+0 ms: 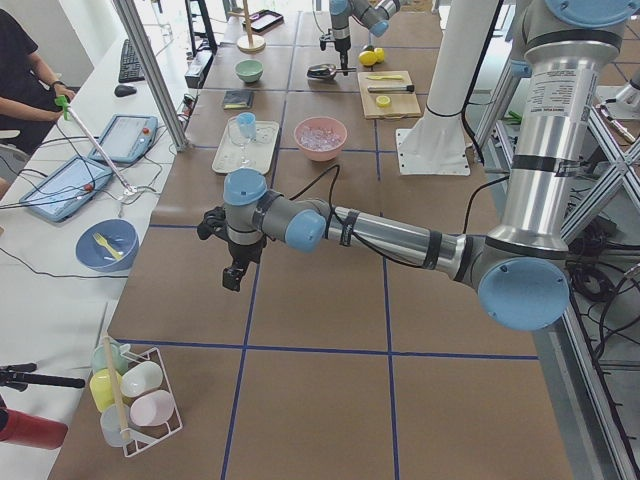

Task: Put ice in cup with scoop
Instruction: 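Carry the empty scoop back and set it down, opening the right gripper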

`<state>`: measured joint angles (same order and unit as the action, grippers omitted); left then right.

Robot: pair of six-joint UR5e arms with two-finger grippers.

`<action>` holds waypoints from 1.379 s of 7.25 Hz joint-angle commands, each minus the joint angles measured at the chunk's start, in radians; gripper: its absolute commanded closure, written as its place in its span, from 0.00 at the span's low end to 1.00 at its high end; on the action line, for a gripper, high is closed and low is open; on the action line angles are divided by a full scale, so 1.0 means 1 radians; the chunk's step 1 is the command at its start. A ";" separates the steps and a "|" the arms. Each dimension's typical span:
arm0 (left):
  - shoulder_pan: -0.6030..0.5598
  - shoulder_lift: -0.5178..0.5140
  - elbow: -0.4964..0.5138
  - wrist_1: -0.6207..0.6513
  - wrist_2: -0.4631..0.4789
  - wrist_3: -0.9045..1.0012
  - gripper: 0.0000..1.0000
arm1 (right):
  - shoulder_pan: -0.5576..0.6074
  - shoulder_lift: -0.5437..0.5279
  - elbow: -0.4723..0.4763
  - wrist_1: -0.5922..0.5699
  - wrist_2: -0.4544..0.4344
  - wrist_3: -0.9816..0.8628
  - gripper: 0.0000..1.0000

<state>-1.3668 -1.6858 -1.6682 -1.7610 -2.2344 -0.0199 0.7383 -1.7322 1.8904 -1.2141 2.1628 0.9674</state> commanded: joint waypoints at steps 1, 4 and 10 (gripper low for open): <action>0.002 -0.003 0.001 0.000 -0.001 0.000 0.00 | 0.001 -0.003 0.004 0.001 0.002 0.001 0.00; 0.000 0.000 -0.005 0.002 0.001 0.000 0.00 | 0.115 -0.001 0.096 -0.014 0.029 -0.007 0.00; -0.177 0.003 -0.053 0.240 -0.004 0.195 0.00 | 0.678 0.045 0.032 -0.414 0.195 -0.896 0.00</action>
<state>-1.4837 -1.6844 -1.7131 -1.6100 -2.2374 0.0617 1.2886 -1.7108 1.9592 -1.5017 2.3364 0.3317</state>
